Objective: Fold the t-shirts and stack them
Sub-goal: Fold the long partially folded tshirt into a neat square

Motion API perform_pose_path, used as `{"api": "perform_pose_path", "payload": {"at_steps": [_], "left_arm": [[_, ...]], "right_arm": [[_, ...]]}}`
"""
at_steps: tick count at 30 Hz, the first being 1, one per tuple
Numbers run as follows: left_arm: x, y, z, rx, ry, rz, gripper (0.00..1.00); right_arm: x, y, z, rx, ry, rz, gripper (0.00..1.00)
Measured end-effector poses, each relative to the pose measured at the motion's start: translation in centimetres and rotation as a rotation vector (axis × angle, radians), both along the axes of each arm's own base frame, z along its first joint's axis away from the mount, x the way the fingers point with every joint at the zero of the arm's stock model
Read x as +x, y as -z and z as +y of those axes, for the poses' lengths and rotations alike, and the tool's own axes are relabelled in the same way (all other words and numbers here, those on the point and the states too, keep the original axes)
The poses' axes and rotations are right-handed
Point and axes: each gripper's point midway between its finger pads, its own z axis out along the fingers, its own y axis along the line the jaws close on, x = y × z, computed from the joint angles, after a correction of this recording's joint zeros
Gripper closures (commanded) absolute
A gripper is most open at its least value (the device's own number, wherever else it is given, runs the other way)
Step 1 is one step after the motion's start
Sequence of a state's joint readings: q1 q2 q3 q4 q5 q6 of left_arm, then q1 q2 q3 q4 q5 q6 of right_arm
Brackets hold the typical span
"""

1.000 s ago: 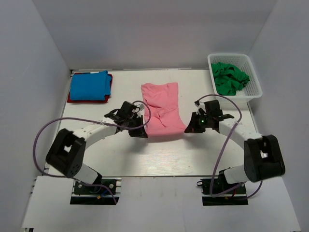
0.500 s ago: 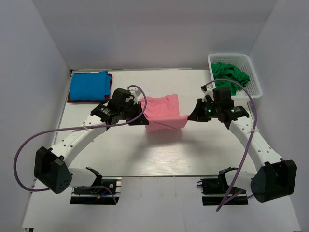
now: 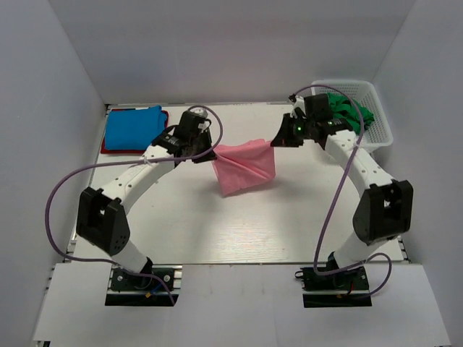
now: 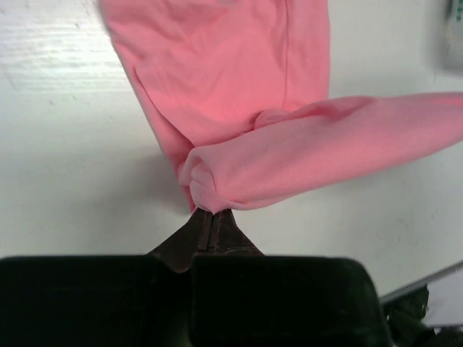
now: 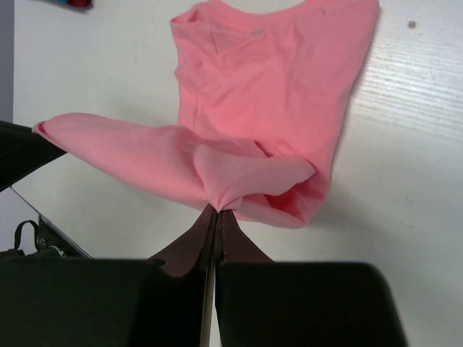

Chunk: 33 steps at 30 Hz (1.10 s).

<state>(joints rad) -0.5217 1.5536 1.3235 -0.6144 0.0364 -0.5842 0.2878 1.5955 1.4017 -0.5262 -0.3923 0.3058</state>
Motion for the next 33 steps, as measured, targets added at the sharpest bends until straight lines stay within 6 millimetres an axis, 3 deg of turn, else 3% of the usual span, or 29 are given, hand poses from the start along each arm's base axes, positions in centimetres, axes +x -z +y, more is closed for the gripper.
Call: {"api": "perform_pose_path", "payload": {"at_steps": [6, 10, 16, 22, 23, 24, 25, 26, 27, 31, 32, 33], "left_arm": [[4.2, 0.5, 1.1, 0.021, -0.079, -0.012, 1.0], [6.0, 2.0, 2.2, 0.037, -0.12, 0.014, 1.0], [8.5, 4.4, 3.9, 0.053, -0.175, 0.043, 1.0], [11.8, 6.6, 3.8, 0.031, -0.185, 0.051, 1.0], [12.4, 7.0, 3.6, 0.026, -0.182, 0.057, 0.9], [12.9, 7.5, 3.5, 0.026, -0.18, 0.058, 0.71], [13.4, 8.1, 3.4, 0.03, -0.176, 0.062, 0.47], [13.8, 8.5, 3.4, 0.033, -0.177, 0.065, 0.15], [14.2, 9.0, 3.4, 0.033, -0.181, 0.067, 0.0], [15.8, 9.8, 3.7, 0.026, -0.203, 0.067, 0.0], [16.4, 9.7, 3.9, 0.021, -0.208, 0.058, 0.0], [16.8, 9.4, 4.0, 0.016, -0.21, 0.048, 0.0]], "right_arm": [[3.7, 0.4, 1.1, 0.003, -0.007, 0.004, 1.0], [6.4, 0.9, 2.1, 0.013, -0.02, 0.006, 1.0], [9.8, 3.4, 3.4, 0.019, -0.037, 0.036, 1.0], [12.1, 6.8, 3.7, -0.003, -0.015, 0.075, 1.0], [12.5, 7.2, 3.7, -0.009, -0.008, 0.075, 1.0], [12.9, 7.6, 3.7, -0.012, -0.001, 0.074, 0.98], [13.3, 8.0, 3.7, -0.012, 0.002, 0.066, 0.98], [13.8, 8.4, 3.8, -0.011, 0.005, 0.054, 0.98], [14.4, 8.7, 3.9, -0.009, 0.007, 0.039, 0.97], [17.0, 10.9, 3.9, -0.028, 0.042, 0.017, 0.95], [17.4, 11.2, 3.7, -0.036, 0.057, 0.009, 0.92], [17.7, 11.5, 3.4, -0.044, 0.081, 0.009, 0.81]]}}
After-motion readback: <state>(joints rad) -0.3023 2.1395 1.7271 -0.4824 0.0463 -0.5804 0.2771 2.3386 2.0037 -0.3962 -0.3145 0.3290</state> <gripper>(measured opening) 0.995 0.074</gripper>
